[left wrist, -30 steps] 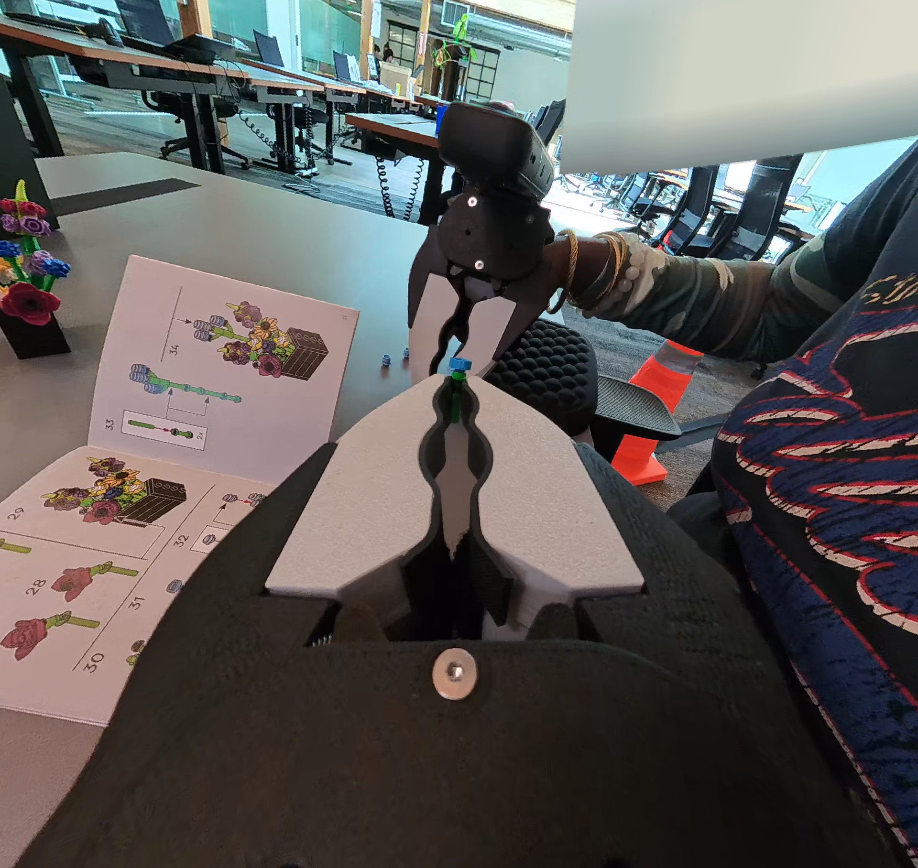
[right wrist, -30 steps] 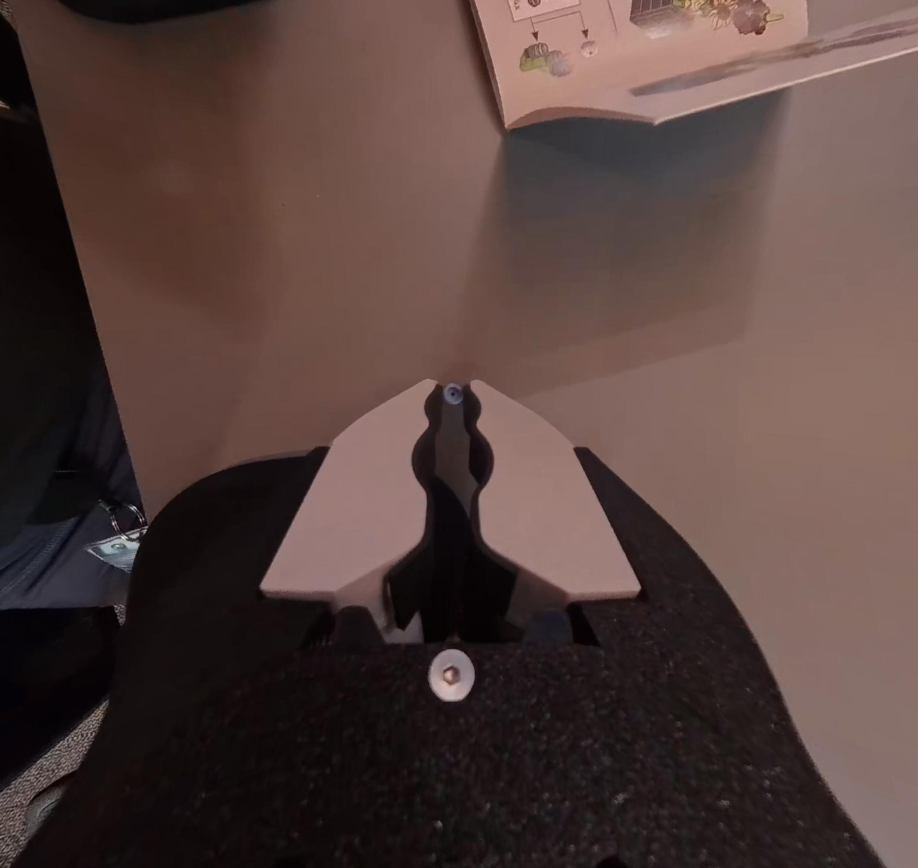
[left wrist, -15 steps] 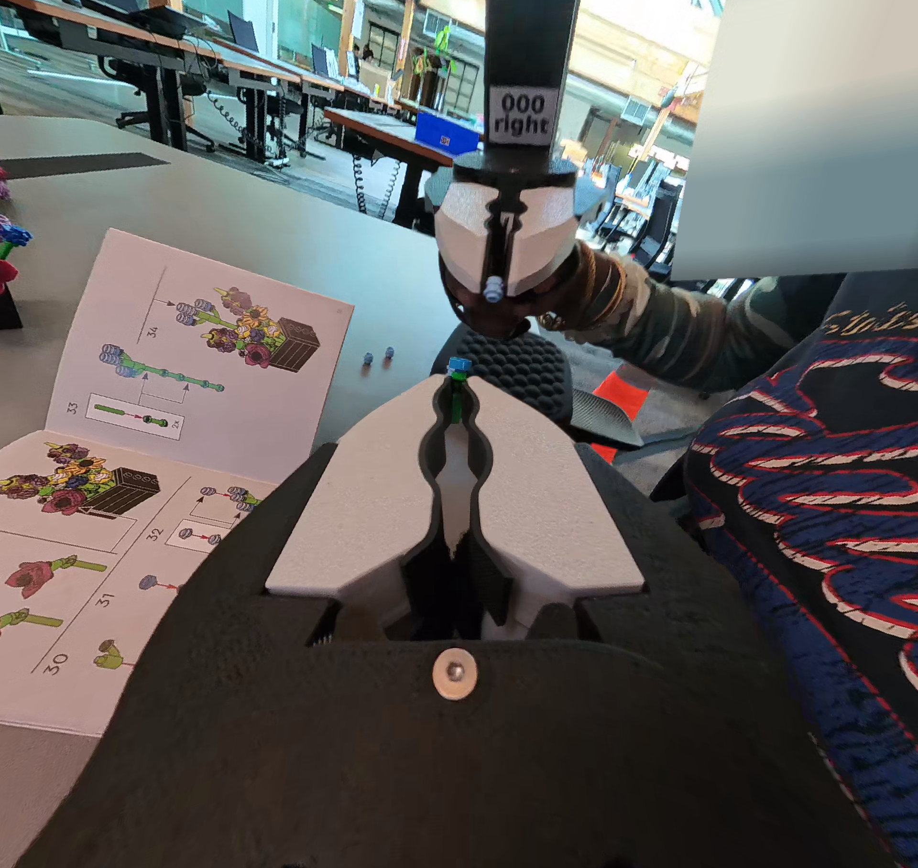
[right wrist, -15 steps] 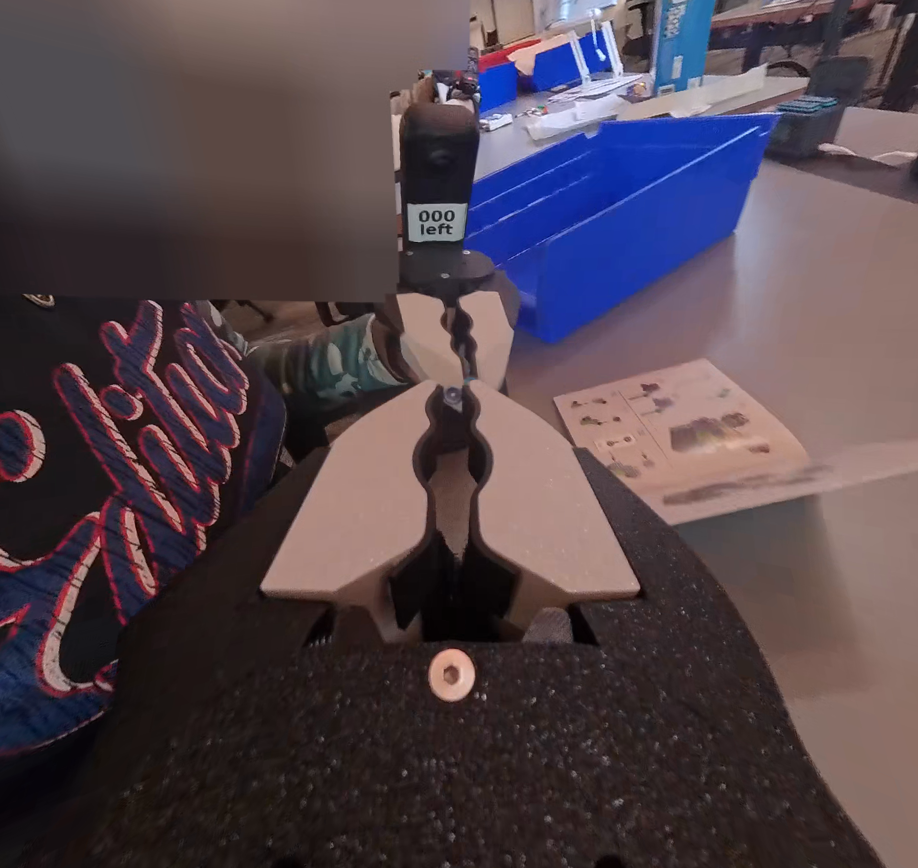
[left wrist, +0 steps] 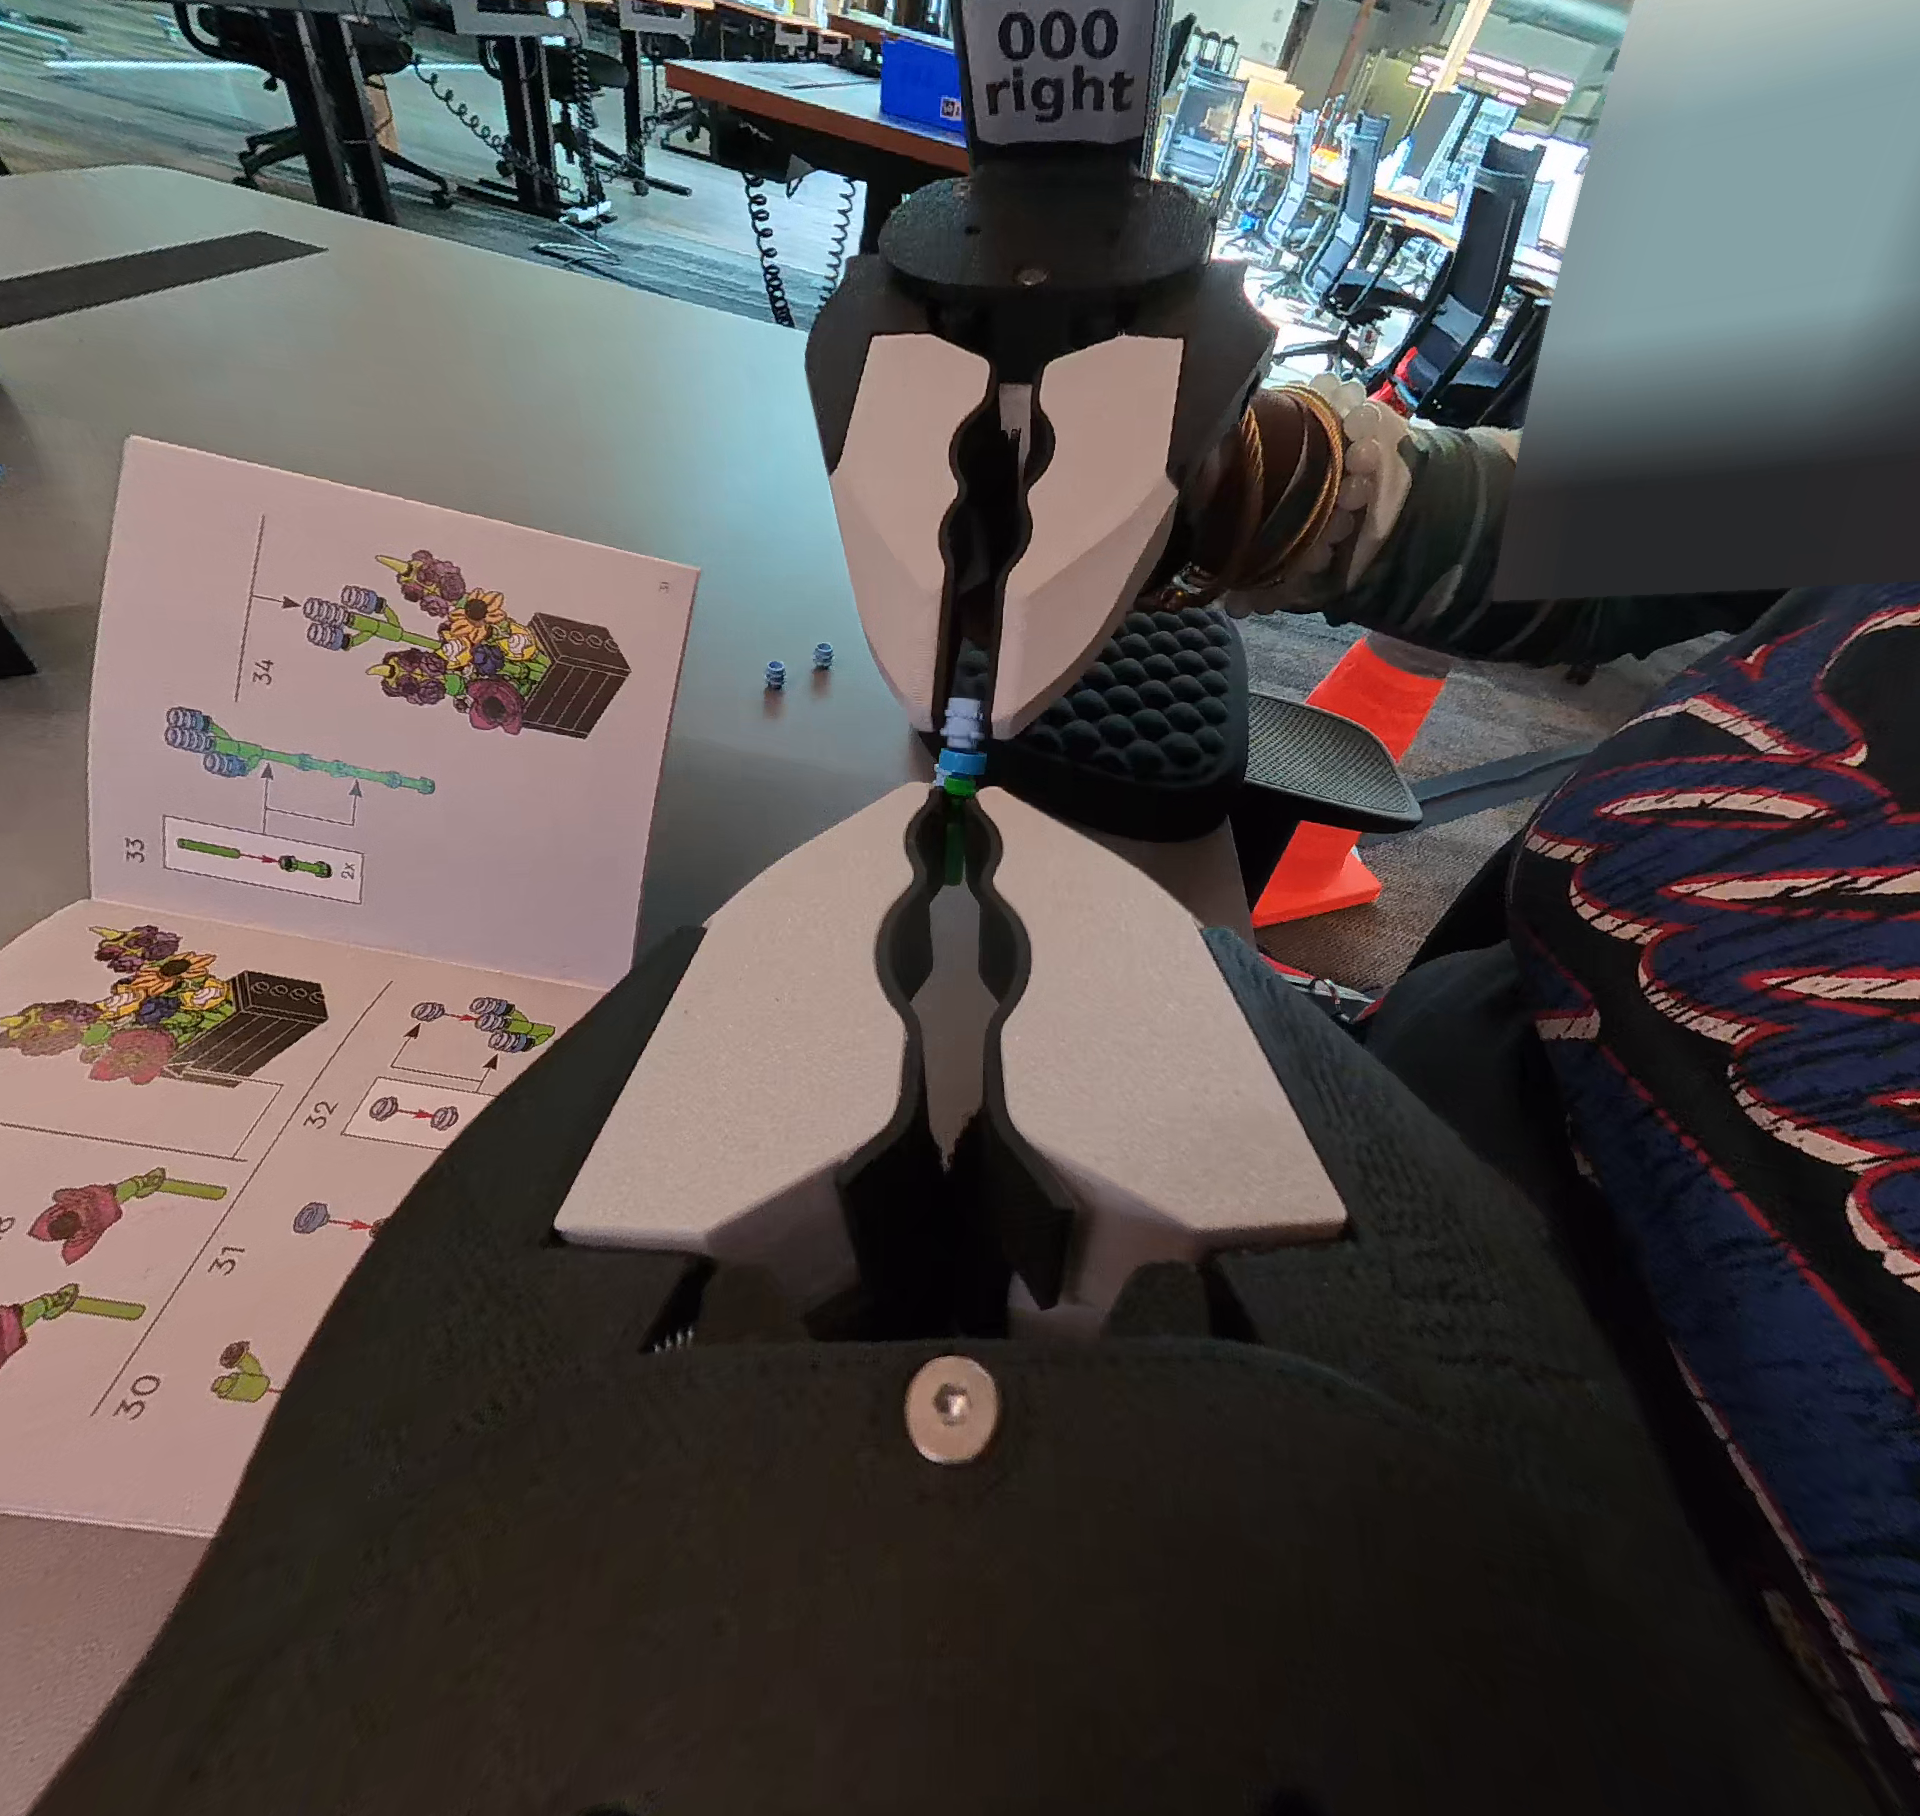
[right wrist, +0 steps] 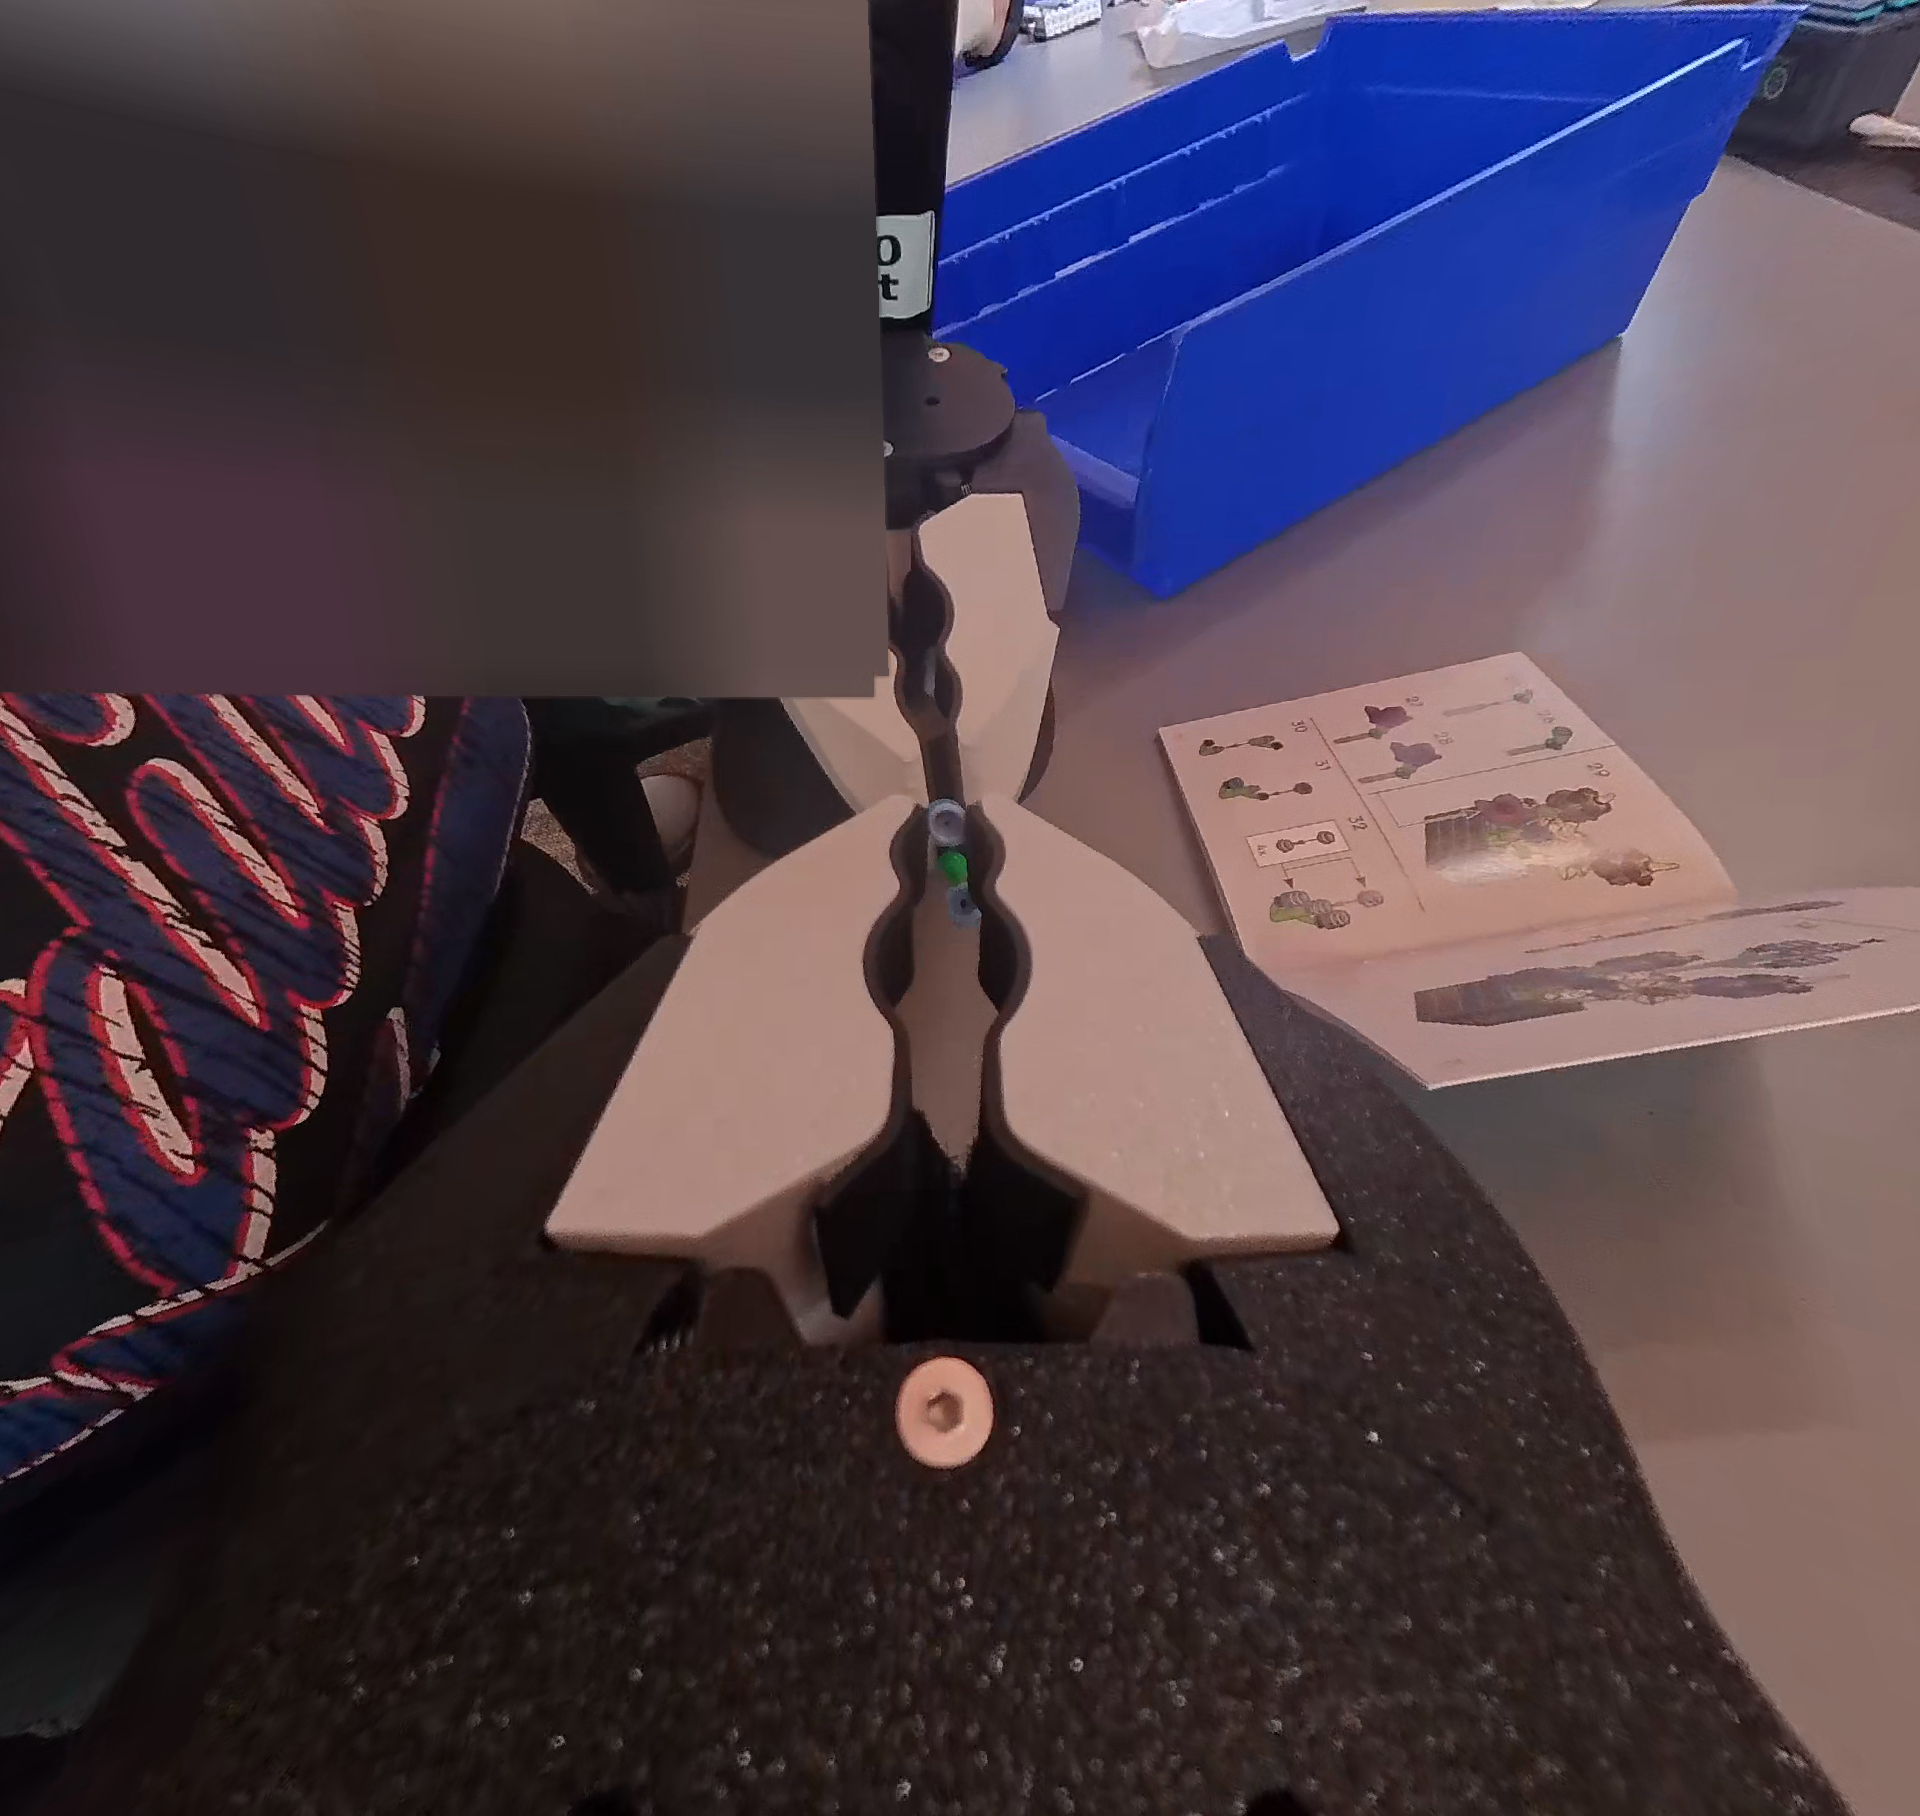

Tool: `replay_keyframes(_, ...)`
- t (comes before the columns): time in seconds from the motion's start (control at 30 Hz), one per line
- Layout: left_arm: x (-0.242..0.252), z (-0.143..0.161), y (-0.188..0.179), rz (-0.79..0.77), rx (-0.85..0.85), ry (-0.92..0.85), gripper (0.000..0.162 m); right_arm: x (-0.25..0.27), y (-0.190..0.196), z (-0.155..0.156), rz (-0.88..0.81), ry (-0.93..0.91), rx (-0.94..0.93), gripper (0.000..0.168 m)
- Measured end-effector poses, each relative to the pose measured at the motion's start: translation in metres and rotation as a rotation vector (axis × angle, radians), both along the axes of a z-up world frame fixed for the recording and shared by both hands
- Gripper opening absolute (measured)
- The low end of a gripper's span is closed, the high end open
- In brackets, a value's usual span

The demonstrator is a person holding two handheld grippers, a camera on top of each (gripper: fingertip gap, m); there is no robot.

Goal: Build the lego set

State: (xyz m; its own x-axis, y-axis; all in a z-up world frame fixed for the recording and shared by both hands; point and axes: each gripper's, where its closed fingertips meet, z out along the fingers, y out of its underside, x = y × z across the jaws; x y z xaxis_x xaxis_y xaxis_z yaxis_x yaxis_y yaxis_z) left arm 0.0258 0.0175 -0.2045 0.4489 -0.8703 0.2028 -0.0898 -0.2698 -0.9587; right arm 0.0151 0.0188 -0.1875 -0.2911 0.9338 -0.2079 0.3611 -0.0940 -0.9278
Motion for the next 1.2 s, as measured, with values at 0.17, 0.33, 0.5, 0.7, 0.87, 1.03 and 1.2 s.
replay_keyframes(0.17, 0.001, -0.002, -0.001, -0.004, 0.004, 0.018, 0.003, 0.001, -0.001, -0.002, 0.013, -0.009, 0.014, 0.007)
replay_keyframes(0.33, 0.002, -0.005, 0.0, -0.001, -0.005, 0.035, 0.003, 0.001, -0.001, -0.005, 0.014, -0.018, 0.043, 0.007)
replay_keyframes(0.5, 0.002, -0.007, 0.0, -0.001, -0.014, 0.047, 0.003, 0.001, -0.001, -0.009, 0.003, -0.01, 0.074, 0.007)
replay_keyframes(0.7, 0.007, -0.019, 0.0, -0.008, -0.029, 0.135, 0.003, 0.007, -0.002, -0.021, 0.011, -0.107, 0.121, 0.007)
replay_keyframes(0.87, 0.012, -0.033, -0.002, -0.021, -0.04, 0.253, 0.003, 0.013, -0.003, -0.037, 0.046, -0.29, 0.179, 0.007)
replay_keyframes(1.03, 0.015, -0.046, -0.003, -0.033, -0.051, 0.354, 0.003, 0.018, -0.004, -0.051, 0.064, -0.448, 0.201, 0.007)
replay_keyframes(1.2, 0.015, -0.052, -0.003, -0.036, -0.075, 0.384, 0.003, 0.018, -0.004, -0.057, 0.06, -0.521, 0.238, 0.006)
